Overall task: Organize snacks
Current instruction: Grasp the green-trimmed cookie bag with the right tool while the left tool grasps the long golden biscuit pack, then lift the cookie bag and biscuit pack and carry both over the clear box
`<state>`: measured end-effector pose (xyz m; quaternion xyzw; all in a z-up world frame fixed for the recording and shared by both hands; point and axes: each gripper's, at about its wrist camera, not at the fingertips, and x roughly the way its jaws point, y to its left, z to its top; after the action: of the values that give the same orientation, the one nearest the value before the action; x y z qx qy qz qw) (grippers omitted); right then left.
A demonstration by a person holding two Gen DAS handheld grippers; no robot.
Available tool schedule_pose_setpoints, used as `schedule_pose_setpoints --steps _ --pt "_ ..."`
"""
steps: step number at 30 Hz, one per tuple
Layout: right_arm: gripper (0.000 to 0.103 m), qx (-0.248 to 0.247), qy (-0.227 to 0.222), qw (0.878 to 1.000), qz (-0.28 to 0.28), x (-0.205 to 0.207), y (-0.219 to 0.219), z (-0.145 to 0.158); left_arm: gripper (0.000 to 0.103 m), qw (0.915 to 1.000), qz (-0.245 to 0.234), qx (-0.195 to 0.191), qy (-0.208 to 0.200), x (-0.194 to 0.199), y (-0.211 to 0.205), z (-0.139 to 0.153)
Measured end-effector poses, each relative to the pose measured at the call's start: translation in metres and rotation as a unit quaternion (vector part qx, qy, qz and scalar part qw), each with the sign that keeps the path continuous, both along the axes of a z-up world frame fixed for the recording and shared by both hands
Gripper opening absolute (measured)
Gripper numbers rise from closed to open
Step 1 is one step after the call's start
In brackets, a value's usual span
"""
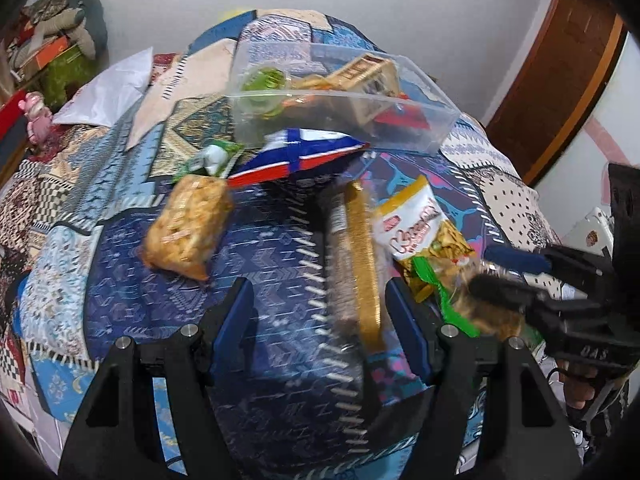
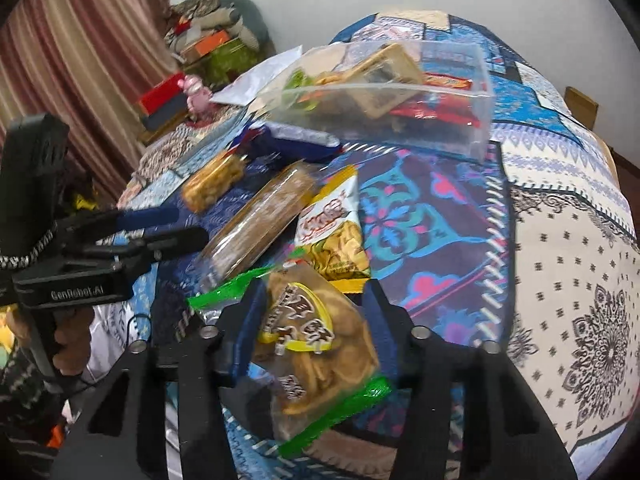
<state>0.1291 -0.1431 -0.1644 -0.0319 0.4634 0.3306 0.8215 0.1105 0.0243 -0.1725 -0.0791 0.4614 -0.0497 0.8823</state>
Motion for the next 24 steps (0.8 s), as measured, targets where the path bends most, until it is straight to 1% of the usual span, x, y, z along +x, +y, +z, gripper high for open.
schedule_pose_setpoints --steps 2,4,5,7,9,11,12,15,16,17,19,21,22,23,24 --pt "0.045 -0.007 -0.014 1.000 -0.018 0.003 -0.005 0.002 0.068 1.0000 -0.008 0.000 0.003 0.005 -0.008 -0.003" --pt "0.045 -0.026 -0.033 0.998 -0.042 0.005 -0.007 0.003 0.068 0.9998 -0.017 -0.003 0.004 0.011 -0.015 -0.006" --pt "0.045 -0.031 -0.037 0.997 -0.054 0.008 -0.009 0.003 0.068 0.9998 -0.021 -0.003 0.005 0.014 -0.019 -0.007" --pt "0.045 -0.027 -0.032 0.997 -0.058 0.013 -0.014 0.004 0.067 0.9996 -0.026 0.004 0.009 0.022 -0.027 -0.012" --pt "0.045 -0.024 -0.030 0.997 -0.062 0.015 -0.017 0.005 0.059 0.9996 -0.023 0.012 0.012 0.030 -0.032 -0.018" --pt "0.045 -0.021 -0.030 0.997 -0.066 0.013 -0.020 0.010 0.041 0.9994 -0.016 0.021 0.021 0.037 -0.034 -0.025" --pt "0.045 -0.018 -0.031 0.997 -0.066 0.011 -0.022 0.012 0.038 0.9994 -0.010 0.024 0.024 0.039 -0.033 -0.028" --pt "0.046 0.003 -0.020 0.998 -0.058 0.008 -0.027 0.020 0.037 0.9997 -0.007 0.011 0.021 0.035 -0.028 -0.031" --pt "0.050 0.012 -0.014 0.998 -0.055 0.007 -0.029 0.021 0.037 0.9997 -0.008 0.011 0.021 0.031 -0.027 -0.030" --pt "0.056 0.019 -0.010 0.998 -0.051 0.006 -0.031 0.024 0.037 0.9997 -0.009 0.012 0.021 0.028 -0.027 -0.030" --pt "0.065 0.021 -0.007 0.999 -0.047 0.001 -0.032 0.026 0.037 0.9995 -0.013 0.017 0.022 0.020 -0.026 -0.029" --pt "0.067 0.004 -0.017 0.999 -0.043 -0.006 -0.029 0.027 0.037 0.9993 -0.018 0.023 0.022 0.011 -0.026 -0.028" --pt "0.070 -0.005 -0.020 0.999 -0.041 -0.009 -0.027 0.027 0.037 0.9992 -0.021 0.024 0.023 0.006 -0.026 -0.028" --pt "0.076 -0.013 -0.021 0.999 -0.039 -0.011 -0.026 0.026 0.037 0.9992 -0.023 0.023 0.024 0.003 -0.025 -0.028" --pt "0.079 -0.017 -0.021 0.999 -0.038 -0.013 -0.025 0.024 0.037 0.9991 -0.024 0.023 0.024 0.000 -0.025 -0.028"
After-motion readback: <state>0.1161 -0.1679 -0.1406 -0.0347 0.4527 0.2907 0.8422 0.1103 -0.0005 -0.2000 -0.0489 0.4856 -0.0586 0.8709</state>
